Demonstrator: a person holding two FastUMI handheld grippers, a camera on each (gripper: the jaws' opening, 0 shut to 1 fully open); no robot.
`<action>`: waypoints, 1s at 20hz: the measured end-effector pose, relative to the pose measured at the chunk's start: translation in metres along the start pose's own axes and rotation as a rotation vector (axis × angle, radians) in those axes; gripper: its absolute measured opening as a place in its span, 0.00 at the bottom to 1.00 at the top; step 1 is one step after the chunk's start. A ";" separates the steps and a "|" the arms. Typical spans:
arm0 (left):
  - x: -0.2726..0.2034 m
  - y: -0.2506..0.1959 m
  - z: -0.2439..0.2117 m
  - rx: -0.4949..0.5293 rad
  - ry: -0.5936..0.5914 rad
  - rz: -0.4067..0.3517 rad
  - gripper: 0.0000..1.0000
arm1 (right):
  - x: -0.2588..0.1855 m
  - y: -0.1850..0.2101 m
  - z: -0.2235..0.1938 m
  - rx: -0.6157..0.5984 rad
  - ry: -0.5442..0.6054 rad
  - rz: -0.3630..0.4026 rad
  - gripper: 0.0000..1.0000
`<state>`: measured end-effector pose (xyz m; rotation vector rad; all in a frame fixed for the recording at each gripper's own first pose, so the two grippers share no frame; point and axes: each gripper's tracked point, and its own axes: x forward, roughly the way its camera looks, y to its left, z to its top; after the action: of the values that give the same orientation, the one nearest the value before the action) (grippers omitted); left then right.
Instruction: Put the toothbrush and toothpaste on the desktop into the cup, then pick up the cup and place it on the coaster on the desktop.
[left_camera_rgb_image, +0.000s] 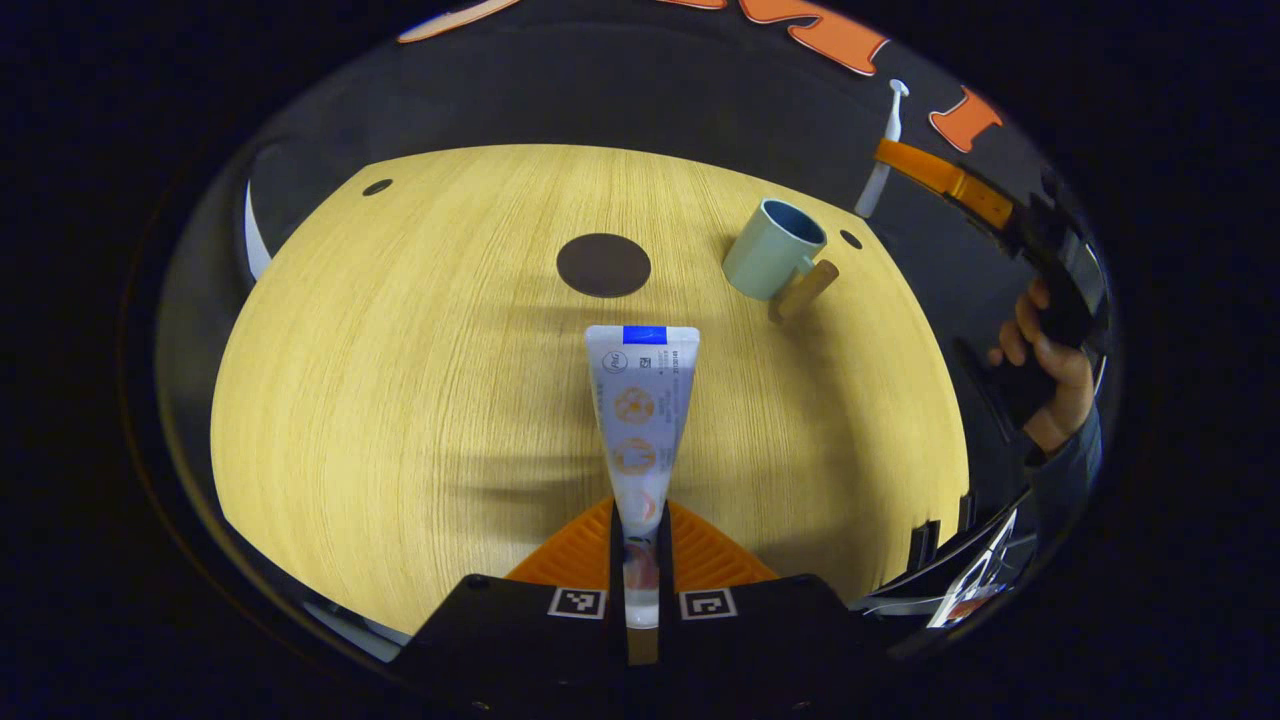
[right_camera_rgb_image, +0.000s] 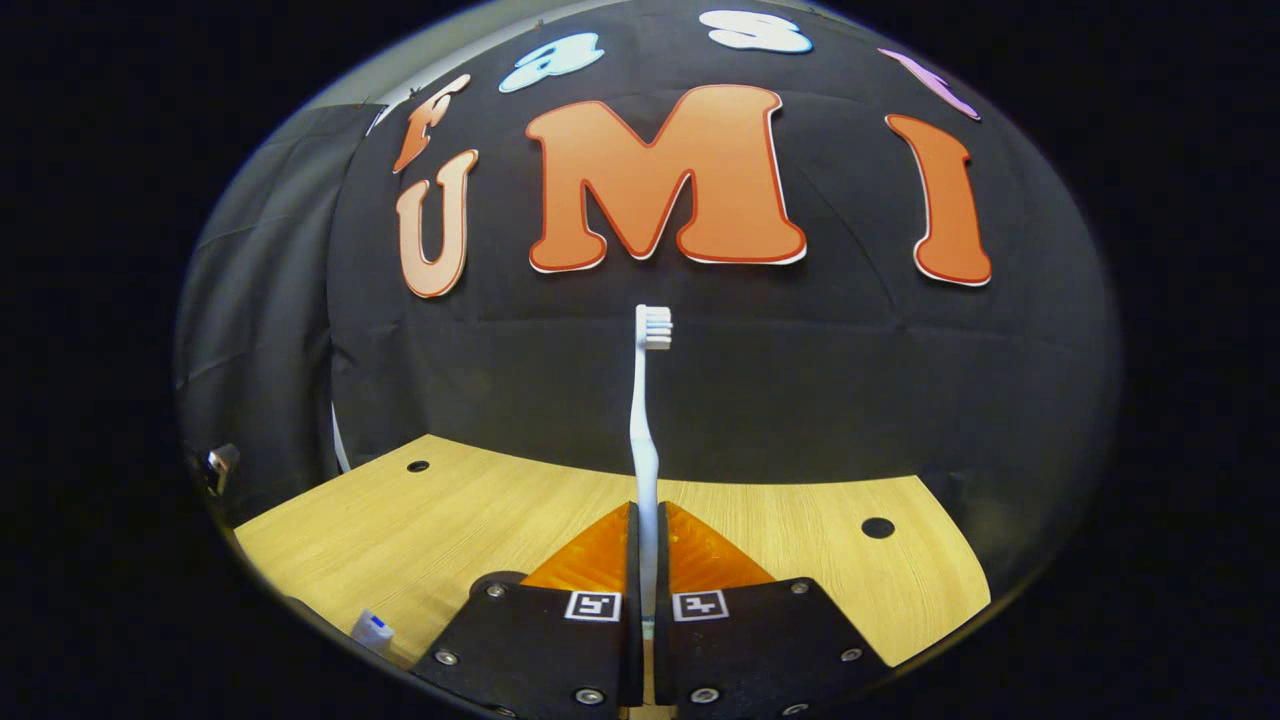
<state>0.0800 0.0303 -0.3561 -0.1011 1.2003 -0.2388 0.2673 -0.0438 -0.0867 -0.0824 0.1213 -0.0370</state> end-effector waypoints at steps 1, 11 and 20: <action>-0.002 0.001 0.002 -0.006 -0.007 0.009 0.12 | 0.007 0.001 -0.004 0.003 -0.007 0.011 0.05; -0.006 -0.004 0.004 -0.052 -0.033 0.060 0.12 | 0.058 0.000 -0.079 0.032 0.129 0.031 0.05; -0.010 -0.017 0.036 0.019 -0.078 0.054 0.12 | 0.054 -0.003 -0.119 0.080 0.272 -0.001 0.11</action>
<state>0.1080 0.0138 -0.3308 -0.0611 1.1212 -0.1967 0.3062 -0.0587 -0.2109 0.0030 0.3912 -0.0541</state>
